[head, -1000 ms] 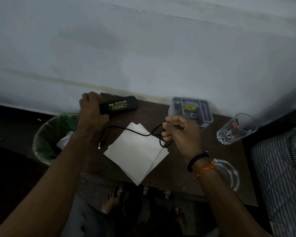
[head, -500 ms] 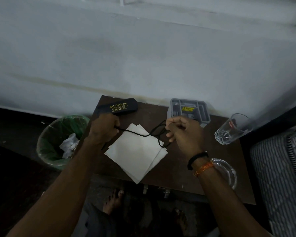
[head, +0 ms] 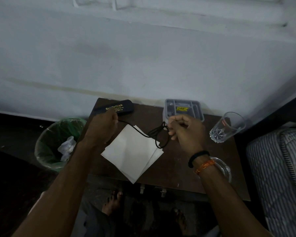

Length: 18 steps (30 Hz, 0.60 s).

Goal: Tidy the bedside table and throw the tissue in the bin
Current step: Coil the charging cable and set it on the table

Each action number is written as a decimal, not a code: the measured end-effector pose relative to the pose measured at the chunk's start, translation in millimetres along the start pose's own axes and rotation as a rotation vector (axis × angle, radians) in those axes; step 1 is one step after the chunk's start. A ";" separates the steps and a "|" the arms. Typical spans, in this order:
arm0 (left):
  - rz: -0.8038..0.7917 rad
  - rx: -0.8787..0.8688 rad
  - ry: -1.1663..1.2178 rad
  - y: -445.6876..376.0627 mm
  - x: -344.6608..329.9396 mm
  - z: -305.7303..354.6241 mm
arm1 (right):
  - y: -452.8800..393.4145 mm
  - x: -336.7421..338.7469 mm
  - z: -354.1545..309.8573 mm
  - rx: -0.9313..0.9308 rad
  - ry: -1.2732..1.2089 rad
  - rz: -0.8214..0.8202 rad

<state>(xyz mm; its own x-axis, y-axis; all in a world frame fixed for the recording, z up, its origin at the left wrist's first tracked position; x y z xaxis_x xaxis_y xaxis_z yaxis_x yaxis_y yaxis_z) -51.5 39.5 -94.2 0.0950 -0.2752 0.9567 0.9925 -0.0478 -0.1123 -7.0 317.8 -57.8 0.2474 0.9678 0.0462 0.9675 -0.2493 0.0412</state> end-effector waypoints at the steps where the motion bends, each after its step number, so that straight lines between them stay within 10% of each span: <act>1: 0.026 0.002 0.106 3.9 10.7 6.4 | -0.2 1.1 -1.7 0.009 -0.008 0.012; 18: -0.260 -0.224 1.345 25.3 77.4 119.8 | 32.7 -23.9 -57.4 0.742 0.392 -0.075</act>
<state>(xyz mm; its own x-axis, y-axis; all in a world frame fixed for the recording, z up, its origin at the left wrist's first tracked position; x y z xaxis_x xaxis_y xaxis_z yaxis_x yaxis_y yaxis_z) -9.8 132.0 9.1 -0.3616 -0.9321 -0.0197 0.9246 -0.3559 -0.1355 15.7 284.6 -0.3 0.2780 0.8647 0.4183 0.7973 0.0352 -0.6026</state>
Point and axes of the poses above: each hand's wrist, its own y-axis away from the middle knuckle, its own x-axis out of the back of the hand, z = x × y, the point moved 7 cm from there along -y, towards the middle knuckle, and after that the axes turned 14 degrees about -y, right-handed, at the moved point
